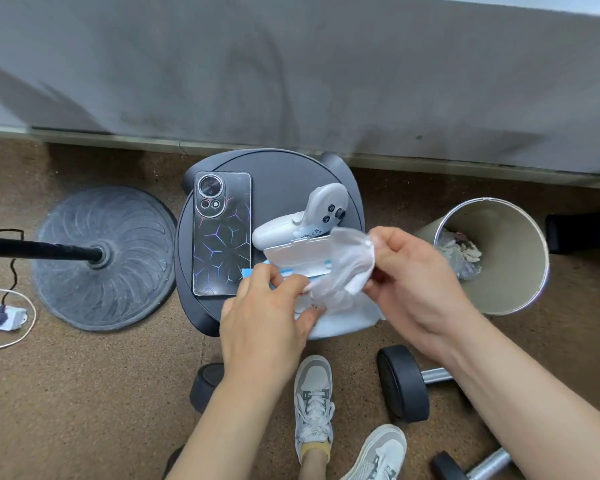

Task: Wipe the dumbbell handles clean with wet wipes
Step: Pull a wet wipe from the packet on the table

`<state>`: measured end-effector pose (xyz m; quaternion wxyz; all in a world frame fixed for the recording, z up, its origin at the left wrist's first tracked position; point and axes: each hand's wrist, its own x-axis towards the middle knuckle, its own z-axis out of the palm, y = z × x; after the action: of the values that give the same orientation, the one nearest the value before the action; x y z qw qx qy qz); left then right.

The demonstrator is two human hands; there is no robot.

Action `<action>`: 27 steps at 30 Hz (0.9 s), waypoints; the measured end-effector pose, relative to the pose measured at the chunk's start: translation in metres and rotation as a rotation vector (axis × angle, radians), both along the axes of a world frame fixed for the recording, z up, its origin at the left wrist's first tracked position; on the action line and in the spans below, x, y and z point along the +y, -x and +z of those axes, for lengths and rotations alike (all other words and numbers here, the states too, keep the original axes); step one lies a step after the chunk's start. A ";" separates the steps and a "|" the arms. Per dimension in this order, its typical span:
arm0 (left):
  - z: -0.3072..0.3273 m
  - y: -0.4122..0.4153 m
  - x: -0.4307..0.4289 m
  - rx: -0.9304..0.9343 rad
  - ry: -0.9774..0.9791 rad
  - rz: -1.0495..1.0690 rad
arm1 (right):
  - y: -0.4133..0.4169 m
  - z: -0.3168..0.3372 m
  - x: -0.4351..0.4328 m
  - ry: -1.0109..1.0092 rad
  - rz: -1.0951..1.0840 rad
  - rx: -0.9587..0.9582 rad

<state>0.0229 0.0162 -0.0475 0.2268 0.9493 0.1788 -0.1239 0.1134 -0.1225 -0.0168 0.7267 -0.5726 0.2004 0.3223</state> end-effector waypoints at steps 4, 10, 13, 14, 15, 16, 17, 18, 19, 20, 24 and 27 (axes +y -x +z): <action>0.004 -0.005 -0.003 0.045 0.055 0.038 | -0.009 0.009 -0.029 0.034 0.139 -0.049; 0.015 0.000 0.008 -0.165 0.177 0.089 | 0.004 0.008 -0.060 0.314 0.022 -0.060; 0.011 -0.005 0.004 -0.218 0.062 -0.142 | 0.009 0.007 -0.068 0.240 -0.137 0.169; 0.007 -0.006 0.002 -0.193 0.004 -0.245 | 0.013 0.007 -0.069 0.250 -0.110 0.188; 0.004 -0.006 0.000 -0.166 -0.039 -0.339 | 0.017 0.006 -0.071 0.252 -0.063 0.182; 0.004 -0.006 -0.001 -0.164 -0.065 -0.387 | 0.021 0.006 -0.072 0.251 -0.007 0.164; 0.007 -0.008 -0.001 -0.198 -0.072 -0.382 | 0.023 0.009 -0.073 0.247 0.045 0.142; 0.013 -0.009 -0.001 -0.264 -0.069 -0.334 | 0.025 0.012 -0.076 0.252 0.088 0.120; 0.020 -0.011 0.000 -0.343 -0.068 -0.256 | 0.026 0.015 -0.078 0.270 0.120 0.089; 0.026 -0.013 0.001 -0.397 -0.082 -0.184 | 0.027 0.018 -0.079 0.305 0.143 0.047; 0.026 -0.021 0.003 -0.405 -0.134 -0.203 | 0.034 0.034 -0.076 0.533 0.092 -0.178; 0.012 -0.010 0.002 -0.344 -0.046 -0.317 | 0.041 0.040 -0.072 0.506 -0.094 -0.151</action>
<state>0.0331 0.0187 -0.0353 0.2098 0.9776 -0.0107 0.0098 0.0724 -0.1945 0.0228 0.5877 -0.7484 0.2461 0.1841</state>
